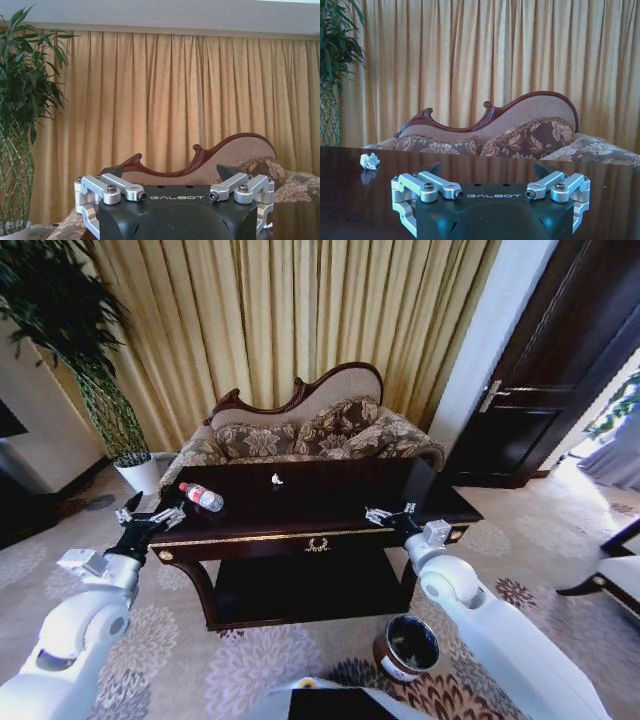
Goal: Move to the front of the table and place the trash on the table into the trash bin.
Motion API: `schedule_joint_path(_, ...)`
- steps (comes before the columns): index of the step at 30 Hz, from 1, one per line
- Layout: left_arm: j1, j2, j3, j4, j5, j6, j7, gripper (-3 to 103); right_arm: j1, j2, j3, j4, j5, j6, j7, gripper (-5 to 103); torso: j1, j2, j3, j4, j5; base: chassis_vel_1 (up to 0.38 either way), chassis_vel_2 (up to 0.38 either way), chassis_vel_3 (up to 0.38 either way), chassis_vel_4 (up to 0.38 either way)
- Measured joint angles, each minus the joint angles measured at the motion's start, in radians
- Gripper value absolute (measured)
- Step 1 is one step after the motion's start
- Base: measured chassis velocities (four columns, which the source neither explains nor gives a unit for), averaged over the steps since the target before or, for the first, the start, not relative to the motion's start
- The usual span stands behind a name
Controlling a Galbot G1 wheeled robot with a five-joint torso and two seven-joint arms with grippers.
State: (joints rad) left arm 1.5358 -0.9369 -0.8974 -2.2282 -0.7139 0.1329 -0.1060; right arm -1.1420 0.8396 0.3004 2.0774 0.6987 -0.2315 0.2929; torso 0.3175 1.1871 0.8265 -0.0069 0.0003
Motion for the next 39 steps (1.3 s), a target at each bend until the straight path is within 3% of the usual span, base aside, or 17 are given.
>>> schedule_joint_path(25,0.002,-0.010,0.007,0.001,0.007,0.000,0.000,100,0.002,-0.009,-0.015,0.035,0.029,-0.006,-0.036,100,0.000,0.000,0.000,-0.0001,0.0000,-0.071,0.080,0.080,-0.080)
schedule_joint_path(32,0.002,-0.007,0.007,0.002,0.007,0.000,0.000,100,0.056,-0.082,-0.039,0.030,0.069,-0.015,-0.121,100,0.000,0.000,0.000,0.0000,-0.0002,0.000,0.000,0.000,0.000)
schedule_joint_path(39,0.011,-0.026,0.012,-0.008,0.012,0.012,-0.009,100,0.186,-0.141,-0.126,-0.067,0.195,-0.012,-0.220,100,0.000,0.000,0.000,-0.0001,0.0000,0.000,0.000,0.000,0.000)
